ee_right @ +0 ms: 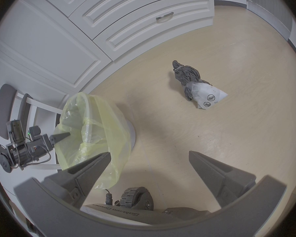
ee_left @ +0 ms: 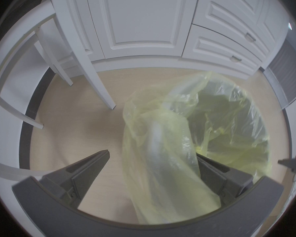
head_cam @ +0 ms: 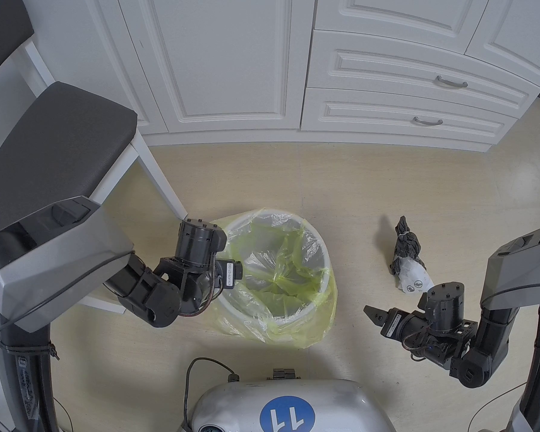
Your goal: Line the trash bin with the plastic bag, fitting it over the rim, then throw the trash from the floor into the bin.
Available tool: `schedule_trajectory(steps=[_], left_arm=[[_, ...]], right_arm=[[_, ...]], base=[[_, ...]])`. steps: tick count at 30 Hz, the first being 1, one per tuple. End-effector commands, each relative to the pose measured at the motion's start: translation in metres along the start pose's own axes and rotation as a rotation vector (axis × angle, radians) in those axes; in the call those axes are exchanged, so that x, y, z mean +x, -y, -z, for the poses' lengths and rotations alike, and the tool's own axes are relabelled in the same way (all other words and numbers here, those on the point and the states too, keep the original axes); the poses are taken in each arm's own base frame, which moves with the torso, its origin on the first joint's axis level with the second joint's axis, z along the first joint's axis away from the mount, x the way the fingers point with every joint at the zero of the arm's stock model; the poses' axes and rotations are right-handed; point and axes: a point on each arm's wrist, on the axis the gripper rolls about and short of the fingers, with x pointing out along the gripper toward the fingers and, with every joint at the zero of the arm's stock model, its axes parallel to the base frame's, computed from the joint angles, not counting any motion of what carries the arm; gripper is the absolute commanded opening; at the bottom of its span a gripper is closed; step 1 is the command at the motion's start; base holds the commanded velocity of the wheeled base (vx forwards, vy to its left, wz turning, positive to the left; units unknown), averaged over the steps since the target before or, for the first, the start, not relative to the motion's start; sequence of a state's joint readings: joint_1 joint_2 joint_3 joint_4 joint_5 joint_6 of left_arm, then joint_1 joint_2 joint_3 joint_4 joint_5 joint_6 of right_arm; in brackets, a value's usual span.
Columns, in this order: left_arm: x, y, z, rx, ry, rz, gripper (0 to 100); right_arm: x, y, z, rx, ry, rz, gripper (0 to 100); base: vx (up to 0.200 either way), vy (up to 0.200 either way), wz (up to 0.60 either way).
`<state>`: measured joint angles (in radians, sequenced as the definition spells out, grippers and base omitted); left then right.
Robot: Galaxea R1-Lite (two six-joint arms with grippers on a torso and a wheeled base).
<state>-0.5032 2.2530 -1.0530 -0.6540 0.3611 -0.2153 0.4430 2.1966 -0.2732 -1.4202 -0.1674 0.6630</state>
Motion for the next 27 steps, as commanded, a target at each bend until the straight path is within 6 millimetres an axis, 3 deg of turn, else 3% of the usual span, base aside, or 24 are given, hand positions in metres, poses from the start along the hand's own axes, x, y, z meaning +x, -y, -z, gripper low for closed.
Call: schedule_trajectory(steps=[1,6,14,27], left_arm=[[-0.004,-0.016,0.003,0.024,-0.020,-0.030,100],[-0.019,-0.030,0.005,0.083,-0.045,-0.034,100],[-0.026,-0.042,0.001,0.089,-0.048,-0.022,100],[-0.055,-0.045,-0.003,0.094,-0.055,0.144,100]], right_arm=[[0.001,0.001,0.001,-0.003,-0.004,0.002,100],[0.001,0.001,0.002,-0.005,-0.009,0.006,100],[0.001,0.002,0.003,-0.006,-0.011,0.008,100],[0.002,0.002,0.003,-0.006,-0.013,0.010,100]], base=[[0.000,0.000,0.00],[0.000,0.000,0.00],[0.000,0.000,0.00],[0.000,0.000,0.00]])
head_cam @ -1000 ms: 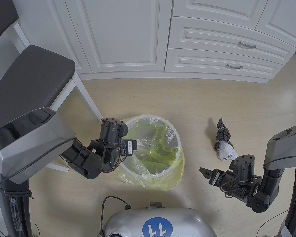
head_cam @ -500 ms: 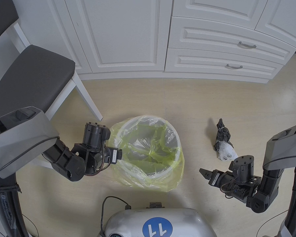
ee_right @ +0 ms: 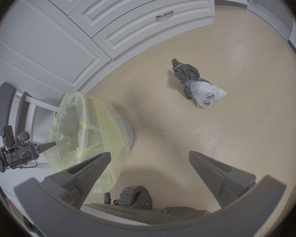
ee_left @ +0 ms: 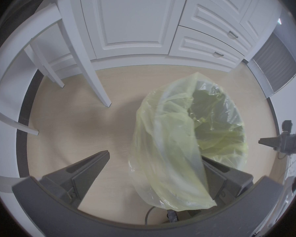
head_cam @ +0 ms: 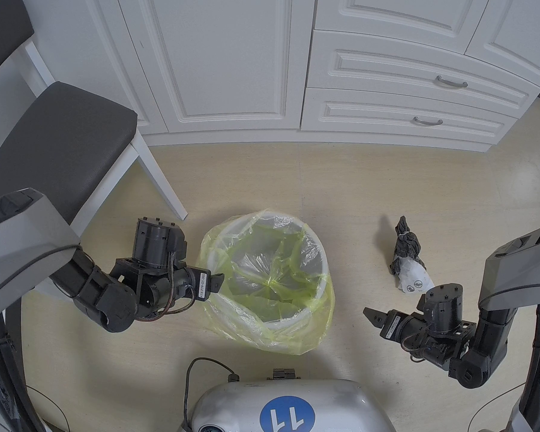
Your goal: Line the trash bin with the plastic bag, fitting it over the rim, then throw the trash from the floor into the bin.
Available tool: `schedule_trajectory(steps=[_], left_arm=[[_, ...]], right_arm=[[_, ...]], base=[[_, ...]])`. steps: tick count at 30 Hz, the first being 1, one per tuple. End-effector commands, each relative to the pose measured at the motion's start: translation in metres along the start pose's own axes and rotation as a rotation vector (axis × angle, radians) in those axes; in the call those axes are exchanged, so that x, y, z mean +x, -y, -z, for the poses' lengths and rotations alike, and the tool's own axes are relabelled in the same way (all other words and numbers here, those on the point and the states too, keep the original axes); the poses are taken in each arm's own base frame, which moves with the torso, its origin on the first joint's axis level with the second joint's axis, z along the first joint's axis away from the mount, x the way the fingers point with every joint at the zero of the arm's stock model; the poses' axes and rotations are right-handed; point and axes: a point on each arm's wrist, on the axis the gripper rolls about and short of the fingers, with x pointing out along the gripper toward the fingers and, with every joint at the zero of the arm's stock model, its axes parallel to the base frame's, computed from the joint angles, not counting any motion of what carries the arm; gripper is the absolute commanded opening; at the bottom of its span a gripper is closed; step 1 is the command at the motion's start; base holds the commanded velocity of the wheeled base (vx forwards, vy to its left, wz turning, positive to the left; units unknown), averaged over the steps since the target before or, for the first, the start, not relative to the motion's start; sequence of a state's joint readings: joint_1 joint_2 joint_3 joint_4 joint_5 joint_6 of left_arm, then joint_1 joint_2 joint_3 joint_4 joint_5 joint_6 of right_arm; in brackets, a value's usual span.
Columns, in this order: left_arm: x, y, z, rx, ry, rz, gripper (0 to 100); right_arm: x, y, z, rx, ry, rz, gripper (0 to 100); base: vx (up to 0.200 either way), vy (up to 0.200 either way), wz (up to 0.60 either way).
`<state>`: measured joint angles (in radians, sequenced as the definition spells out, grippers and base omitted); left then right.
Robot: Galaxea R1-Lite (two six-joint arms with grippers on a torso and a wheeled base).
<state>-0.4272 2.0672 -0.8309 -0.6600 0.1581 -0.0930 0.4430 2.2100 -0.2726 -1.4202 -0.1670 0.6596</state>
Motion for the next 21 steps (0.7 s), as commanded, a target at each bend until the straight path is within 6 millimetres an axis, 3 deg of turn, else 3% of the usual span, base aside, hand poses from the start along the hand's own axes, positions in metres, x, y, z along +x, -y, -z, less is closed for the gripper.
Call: schedule_trajectory(steps=[1,17,18,21], left_arm=[[-0.009,-0.002,-0.001,0.008,0.004,0.017,100],[-0.016,-0.002,0.009,0.039,-0.028,0.102,100],[-0.015,-0.007,0.020,0.114,-0.065,0.115,100],[-0.013,-0.015,0.028,0.174,-0.092,0.138,100]], right_arm=[[0.000,0.000,0.001,-0.001,-0.002,0.002,100],[0.000,0.001,0.001,-0.003,-0.005,0.003,100],[0.001,0.001,0.002,-0.003,-0.007,0.005,100],[0.001,0.001,0.002,-0.003,-0.005,0.006,100]], base=[[0.000,0.000,0.00],[0.000,0.000,0.00],[0.000,0.000,0.00],[0.000,0.000,0.00]])
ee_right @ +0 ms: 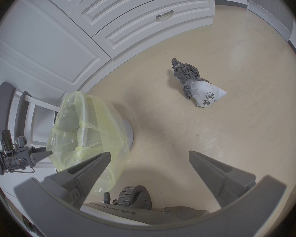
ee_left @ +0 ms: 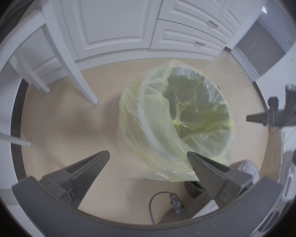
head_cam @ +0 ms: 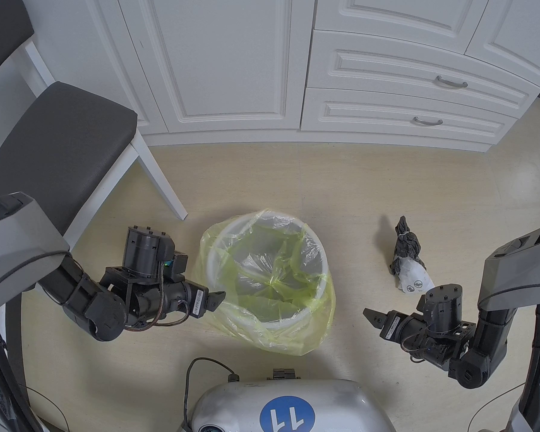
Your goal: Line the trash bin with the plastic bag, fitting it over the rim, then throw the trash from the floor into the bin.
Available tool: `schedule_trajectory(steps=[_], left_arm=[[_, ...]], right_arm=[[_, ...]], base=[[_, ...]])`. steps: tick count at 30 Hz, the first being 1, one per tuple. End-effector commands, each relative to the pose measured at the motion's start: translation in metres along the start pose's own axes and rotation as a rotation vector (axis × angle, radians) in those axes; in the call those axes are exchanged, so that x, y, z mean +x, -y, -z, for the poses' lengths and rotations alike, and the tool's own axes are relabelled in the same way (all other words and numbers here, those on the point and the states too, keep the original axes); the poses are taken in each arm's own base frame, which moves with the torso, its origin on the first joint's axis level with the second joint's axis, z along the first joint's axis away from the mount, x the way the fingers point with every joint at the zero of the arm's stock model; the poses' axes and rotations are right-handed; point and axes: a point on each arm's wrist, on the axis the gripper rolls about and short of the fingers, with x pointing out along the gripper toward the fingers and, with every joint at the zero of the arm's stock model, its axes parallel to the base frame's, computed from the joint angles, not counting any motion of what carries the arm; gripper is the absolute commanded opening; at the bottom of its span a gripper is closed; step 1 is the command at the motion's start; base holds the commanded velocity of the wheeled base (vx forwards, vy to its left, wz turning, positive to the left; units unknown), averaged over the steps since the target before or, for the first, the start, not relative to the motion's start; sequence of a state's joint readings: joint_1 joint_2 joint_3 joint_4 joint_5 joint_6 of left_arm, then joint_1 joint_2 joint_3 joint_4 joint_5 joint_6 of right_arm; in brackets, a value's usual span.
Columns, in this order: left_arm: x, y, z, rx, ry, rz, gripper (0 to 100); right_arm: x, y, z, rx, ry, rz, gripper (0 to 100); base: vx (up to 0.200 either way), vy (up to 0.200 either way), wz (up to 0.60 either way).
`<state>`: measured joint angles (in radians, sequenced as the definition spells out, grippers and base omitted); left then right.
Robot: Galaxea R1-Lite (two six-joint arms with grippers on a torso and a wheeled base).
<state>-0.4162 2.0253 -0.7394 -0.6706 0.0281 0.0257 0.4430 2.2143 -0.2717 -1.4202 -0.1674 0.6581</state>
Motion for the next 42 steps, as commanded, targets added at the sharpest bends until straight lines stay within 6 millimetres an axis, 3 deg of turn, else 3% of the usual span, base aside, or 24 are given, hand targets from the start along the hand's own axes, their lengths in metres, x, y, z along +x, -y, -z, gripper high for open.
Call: schedule_trajectory(steps=[1,9,13,26,30,34,39,42], left_arm=[[0.001,-0.009,0.015,0.057,-0.050,0.031,100],[0.006,-0.014,0.021,0.051,-0.075,0.021,100],[0.024,-0.018,0.035,0.043,-0.128,0.016,100],[0.043,-0.029,0.042,0.014,-0.064,0.027,100],[0.036,-0.045,0.037,-0.015,-0.026,0.062,100],[0.012,-0.062,0.024,-0.046,0.040,0.142,100],[-0.015,-0.069,0.020,-0.056,0.082,0.193,100],[-0.015,-0.071,0.020,-0.074,0.082,0.216,100]], right_arm=[[0.000,0.000,0.000,-0.001,-0.001,0.002,100],[0.000,0.000,0.001,-0.001,-0.003,0.002,100],[0.000,0.000,0.001,-0.001,-0.001,0.002,100],[0.000,0.000,0.000,0.000,0.000,0.001,100],[-0.002,-0.001,-0.001,-0.003,0.005,-0.005,100],[-0.012,-0.003,-0.007,-0.060,0.027,-0.018,100],[-0.036,-0.020,-0.025,-0.200,0.113,-0.098,100],[-0.037,-0.024,-0.032,-0.283,0.145,-0.118,100]], base=[[0.000,0.000,0.00],[0.000,0.000,0.00],[0.000,0.000,0.00],[0.000,0.000,0.00],[0.000,0.000,0.00],[0.000,0.000,0.00],[0.000,0.000,0.00],[0.000,0.000,0.00]])
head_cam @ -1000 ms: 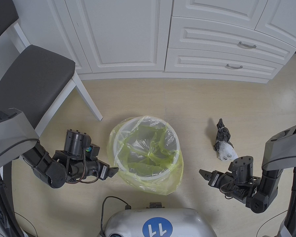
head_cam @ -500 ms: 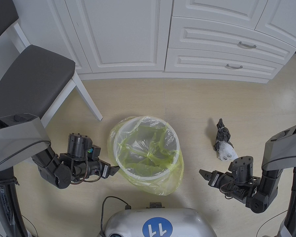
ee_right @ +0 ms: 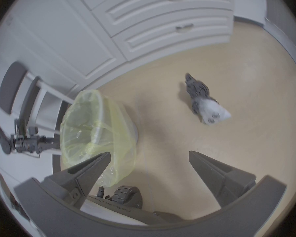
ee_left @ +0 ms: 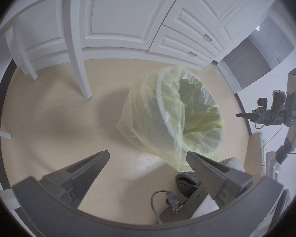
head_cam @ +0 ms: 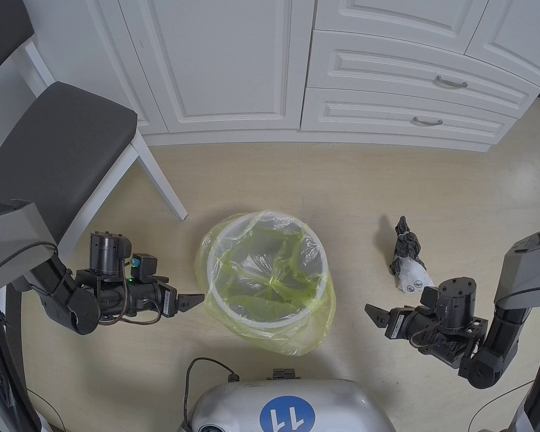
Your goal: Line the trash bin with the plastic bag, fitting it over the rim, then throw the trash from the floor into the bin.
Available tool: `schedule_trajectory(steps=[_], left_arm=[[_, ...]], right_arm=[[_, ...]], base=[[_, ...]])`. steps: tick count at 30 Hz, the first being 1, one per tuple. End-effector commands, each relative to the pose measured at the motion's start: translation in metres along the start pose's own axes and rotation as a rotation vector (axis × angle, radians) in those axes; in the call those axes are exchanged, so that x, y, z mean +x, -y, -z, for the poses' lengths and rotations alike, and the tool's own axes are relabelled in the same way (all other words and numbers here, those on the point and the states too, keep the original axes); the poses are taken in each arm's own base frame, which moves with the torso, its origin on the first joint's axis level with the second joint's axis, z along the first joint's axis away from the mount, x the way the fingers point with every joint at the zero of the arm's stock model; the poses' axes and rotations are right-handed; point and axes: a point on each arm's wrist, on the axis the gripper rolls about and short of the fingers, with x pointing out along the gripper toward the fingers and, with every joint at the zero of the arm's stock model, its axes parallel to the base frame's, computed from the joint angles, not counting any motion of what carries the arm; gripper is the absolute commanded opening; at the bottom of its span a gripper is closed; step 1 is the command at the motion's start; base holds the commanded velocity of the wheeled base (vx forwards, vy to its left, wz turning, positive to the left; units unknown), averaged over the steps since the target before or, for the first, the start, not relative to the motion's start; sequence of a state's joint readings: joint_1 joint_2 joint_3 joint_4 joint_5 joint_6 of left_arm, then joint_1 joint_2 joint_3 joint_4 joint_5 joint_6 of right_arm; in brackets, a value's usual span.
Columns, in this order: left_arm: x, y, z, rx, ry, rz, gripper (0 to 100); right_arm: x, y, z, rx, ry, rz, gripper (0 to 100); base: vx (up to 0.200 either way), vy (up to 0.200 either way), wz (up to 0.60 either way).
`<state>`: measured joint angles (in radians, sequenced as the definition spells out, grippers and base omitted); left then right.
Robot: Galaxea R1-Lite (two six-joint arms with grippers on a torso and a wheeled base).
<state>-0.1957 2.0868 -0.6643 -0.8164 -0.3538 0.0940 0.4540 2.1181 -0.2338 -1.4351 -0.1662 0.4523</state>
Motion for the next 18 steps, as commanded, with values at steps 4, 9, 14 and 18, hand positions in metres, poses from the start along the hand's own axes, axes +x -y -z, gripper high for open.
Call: schedule_trajectory(steps=[4,9,14,18], left_arm=[[-0.017,-0.007,0.002,-0.058,0.020,0.043,100],[-0.027,-0.003,0.021,-0.077,-0.027,0.019,100],[-0.037,0.001,0.036,-0.072,-0.010,-0.045,100],[-0.044,0.002,0.043,-0.053,0.038,-0.081,100]], right_arm=[[0.007,-0.009,-0.045,-0.243,0.142,-0.142,100],[0.051,-0.002,-0.059,-0.240,0.129,-0.176,100],[0.078,0.014,-0.039,-0.142,0.052,-0.167,100],[0.090,0.025,-0.029,-0.098,-0.006,-0.189,100]], base=[[0.000,0.000,0.00],[0.000,0.000,0.00],[0.000,0.000,0.00],[0.000,0.000,0.00]])
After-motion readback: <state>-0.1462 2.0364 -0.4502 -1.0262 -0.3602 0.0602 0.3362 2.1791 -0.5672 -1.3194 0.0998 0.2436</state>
